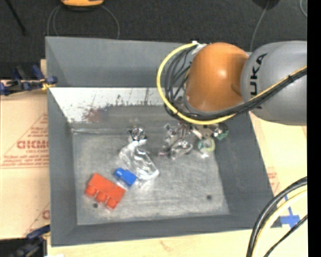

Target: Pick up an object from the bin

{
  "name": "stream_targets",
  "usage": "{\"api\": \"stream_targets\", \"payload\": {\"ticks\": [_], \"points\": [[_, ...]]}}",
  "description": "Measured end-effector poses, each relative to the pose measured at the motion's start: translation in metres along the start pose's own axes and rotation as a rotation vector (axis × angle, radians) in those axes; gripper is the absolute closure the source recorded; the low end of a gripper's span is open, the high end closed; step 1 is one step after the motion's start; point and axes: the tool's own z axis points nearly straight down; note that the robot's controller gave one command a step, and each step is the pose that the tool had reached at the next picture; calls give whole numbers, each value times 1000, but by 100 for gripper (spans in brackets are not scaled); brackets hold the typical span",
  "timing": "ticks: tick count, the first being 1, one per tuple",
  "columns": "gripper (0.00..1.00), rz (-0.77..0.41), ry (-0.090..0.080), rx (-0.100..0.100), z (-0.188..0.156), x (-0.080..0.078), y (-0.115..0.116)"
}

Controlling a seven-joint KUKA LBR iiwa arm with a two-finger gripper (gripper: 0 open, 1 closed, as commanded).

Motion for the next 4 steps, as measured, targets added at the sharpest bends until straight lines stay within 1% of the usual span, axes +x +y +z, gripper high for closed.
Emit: {"api": "stream_targets", "payload": {"ticks": [1, 2, 3, 4], "points": [[100, -86, 3, -3, -13, 29, -26], [0, -87, 3, -4, -13, 28, -25], [0, -101, 5, -8, 79, -8, -73], [0, -324, -3, 2, 86, 31, -33]]}}
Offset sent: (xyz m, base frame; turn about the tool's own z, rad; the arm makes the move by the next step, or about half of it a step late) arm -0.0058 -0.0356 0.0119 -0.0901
